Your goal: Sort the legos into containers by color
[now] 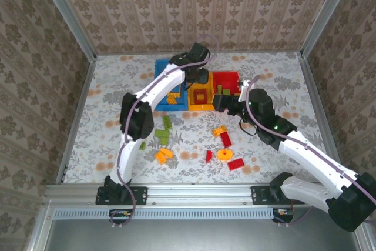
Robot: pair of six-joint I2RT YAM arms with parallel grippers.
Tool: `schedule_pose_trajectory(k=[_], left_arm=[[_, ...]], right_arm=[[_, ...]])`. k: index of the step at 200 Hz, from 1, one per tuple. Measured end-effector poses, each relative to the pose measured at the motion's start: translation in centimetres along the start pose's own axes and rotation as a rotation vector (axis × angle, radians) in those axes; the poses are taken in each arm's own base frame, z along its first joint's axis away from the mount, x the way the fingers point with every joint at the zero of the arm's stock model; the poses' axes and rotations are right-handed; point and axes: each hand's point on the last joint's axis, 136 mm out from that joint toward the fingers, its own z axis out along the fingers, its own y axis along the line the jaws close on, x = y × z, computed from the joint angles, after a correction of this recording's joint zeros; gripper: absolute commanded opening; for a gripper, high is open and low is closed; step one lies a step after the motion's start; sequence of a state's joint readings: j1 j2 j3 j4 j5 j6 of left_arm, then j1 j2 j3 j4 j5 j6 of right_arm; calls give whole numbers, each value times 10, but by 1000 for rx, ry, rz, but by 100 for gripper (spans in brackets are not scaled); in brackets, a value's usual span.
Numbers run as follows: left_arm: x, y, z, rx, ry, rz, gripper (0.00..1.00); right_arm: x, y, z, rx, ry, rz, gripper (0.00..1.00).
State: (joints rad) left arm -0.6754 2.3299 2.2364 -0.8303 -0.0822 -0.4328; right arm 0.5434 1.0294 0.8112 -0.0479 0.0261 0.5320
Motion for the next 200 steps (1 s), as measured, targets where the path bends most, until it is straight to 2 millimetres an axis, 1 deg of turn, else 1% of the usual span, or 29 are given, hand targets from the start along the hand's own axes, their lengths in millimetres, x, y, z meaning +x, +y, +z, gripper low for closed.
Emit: schedule_pose_trajectory(k=[13,24,29,51,85,100,113,129,145,164,175,184,200], left_arm=[[6,5,19,-9,36,-4,48],[11,6,30,-9,62,-3,58],[13,7,32,-9,70,5,60],[13,1,29,11,71,7,66],[19,-5,26,26,87,15,68],[22,-7,17,29,88,19,67],[21,-9,2,37,75,19,67],[14,-15,-23,57,36,15,68],[6,-23,-58,93,-28,13,70],[3,-32,-100,149,-99,22,74],[7,-37,-123,192,-132,29,76],[13,-42,-142,236,-158,38,76],[32,-47,-162,300,-172,56,78]], right_arm=[[-1,-1,0,5,-3,-2,88],[-1,-2,-1,11,-2,-3,88],[-1,-2,-2,13,-4,-3,88],[-3,-3,-6,17,-12,-2,89],[-3,-5,-13,22,-13,-4,89],[0,-9,-16,31,-6,-6,89],[4,-13,-18,44,7,-12,89],[7,-19,-21,65,18,-26,88],[8,-27,-25,99,24,-33,88],[13,-40,-28,162,41,-32,87],[17,-51,-30,211,57,-32,87],[20,-59,-31,255,73,-26,86],[22,-72,-32,317,93,-13,85]])
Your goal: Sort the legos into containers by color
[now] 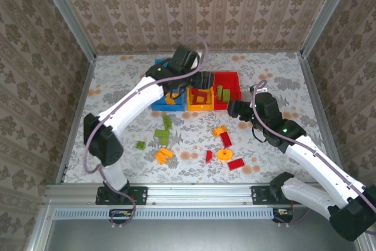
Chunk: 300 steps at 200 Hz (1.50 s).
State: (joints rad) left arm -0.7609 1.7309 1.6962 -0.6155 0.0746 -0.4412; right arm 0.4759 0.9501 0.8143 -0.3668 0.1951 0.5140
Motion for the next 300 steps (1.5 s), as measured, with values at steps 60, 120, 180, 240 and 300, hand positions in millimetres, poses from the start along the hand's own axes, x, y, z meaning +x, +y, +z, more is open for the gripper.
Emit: schedule_pose_trajectory(k=[60,120,180,240,300], left_arm=[[78,-36,-10,167,103,107,79],[119,-117,15,375,129,278,84],[138,-142,40,444,159,340,84],[131,-146,38,451,141,347,84],[123,-136,39,395,113,325,83]], right_arm=[[-3,-61,-8,292,65,112,80],[66,-188,7,651,280,485,73],[122,-218,31,711,419,652,62],[138,-222,42,696,432,705,43],[132,-213,53,632,431,656,26]])
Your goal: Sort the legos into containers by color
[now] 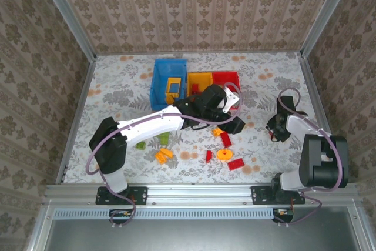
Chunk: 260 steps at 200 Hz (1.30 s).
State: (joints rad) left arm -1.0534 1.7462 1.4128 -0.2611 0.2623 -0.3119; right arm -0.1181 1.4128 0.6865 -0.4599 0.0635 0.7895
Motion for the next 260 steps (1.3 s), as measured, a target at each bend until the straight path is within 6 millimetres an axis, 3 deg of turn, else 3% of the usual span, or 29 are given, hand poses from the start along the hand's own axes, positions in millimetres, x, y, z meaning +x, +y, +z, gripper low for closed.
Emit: schedule_pose_trajectory(k=[16,28,48,59,71,84,95,119,139,161,216,260], left_arm=[[-5,13,-17,-60,-39,-32,83],[-12,28,-41,-126,-88,-64,83],[-28,50,-92,-236,-197,-124,84],[-36,62,-122,-292,-267,-161,83],[-40,73,-148,-342,-327,-199,83],[-41,85,-171,-394,-374,-242,83],[-37,96,-182,-437,-388,-274,83],[-16,118,-191,-520,-362,-342,83],[10,133,-193,-573,-322,-399,83],[38,141,-199,-612,-284,-449,83],[76,140,-215,-632,-264,-503,82],[95,139,-220,-641,-245,-527,82]], right_arm=[[7,32,-15,-58,-27,-135,27],[17,78,-40,-165,-67,-281,27],[43,171,-99,-405,-149,-495,29],[59,212,-128,-512,-173,-571,29],[71,249,-144,-580,-183,-628,29],[78,279,-143,-602,-180,-662,30],[81,301,-131,-592,-171,-688,30],[85,337,-99,-542,-138,-732,30],[87,361,-80,-501,-120,-760,33],[86,375,-67,-446,-113,-772,38],[86,371,-47,-335,-91,-787,55],[90,376,-53,-339,-91,-806,56]])
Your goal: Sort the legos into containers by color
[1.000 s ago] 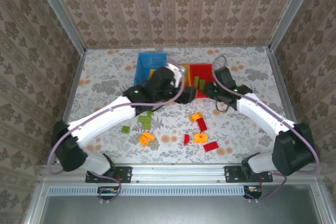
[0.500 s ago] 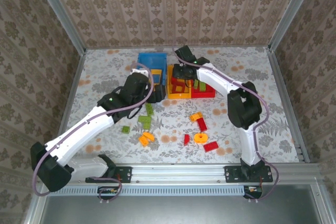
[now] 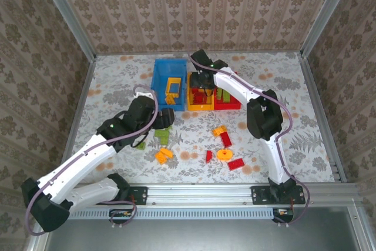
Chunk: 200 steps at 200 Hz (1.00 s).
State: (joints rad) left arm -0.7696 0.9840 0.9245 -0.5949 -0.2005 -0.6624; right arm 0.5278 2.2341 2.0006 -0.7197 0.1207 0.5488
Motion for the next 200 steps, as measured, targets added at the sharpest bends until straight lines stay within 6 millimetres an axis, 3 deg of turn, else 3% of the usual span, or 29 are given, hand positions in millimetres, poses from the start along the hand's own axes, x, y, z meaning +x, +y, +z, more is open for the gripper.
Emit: schedule_pose_trajectory(k=[39,61,82,110,125,143,154,169,200], left_arm=[[5,4,0,-5,13,-5,76],[12,6,0,-6,48,-3,74],[30,18,2,-39,126,-49,73],[78,47,15,-147,310,-199,65],[112,56,24,-195,418,-298,61],[143,60,29,-248,512,-441,60],[151,57,32,-267,531,-516,60],[156,46,36,-274,540,-602,60],[160,25,39,-312,548,-721,58]], right_arm=[[3,8,-14,-20,-20,-41,54],[12,7,-45,-56,-66,-76,55],[27,13,-90,-176,-157,-135,59],[72,43,-140,-420,-230,-296,63],[107,57,-146,-523,-213,-386,67],[160,63,-139,-611,-137,-473,74],[188,58,-134,-639,-93,-514,78],[211,48,-133,-661,-60,-537,80],[222,43,-150,-723,-82,-573,81]])
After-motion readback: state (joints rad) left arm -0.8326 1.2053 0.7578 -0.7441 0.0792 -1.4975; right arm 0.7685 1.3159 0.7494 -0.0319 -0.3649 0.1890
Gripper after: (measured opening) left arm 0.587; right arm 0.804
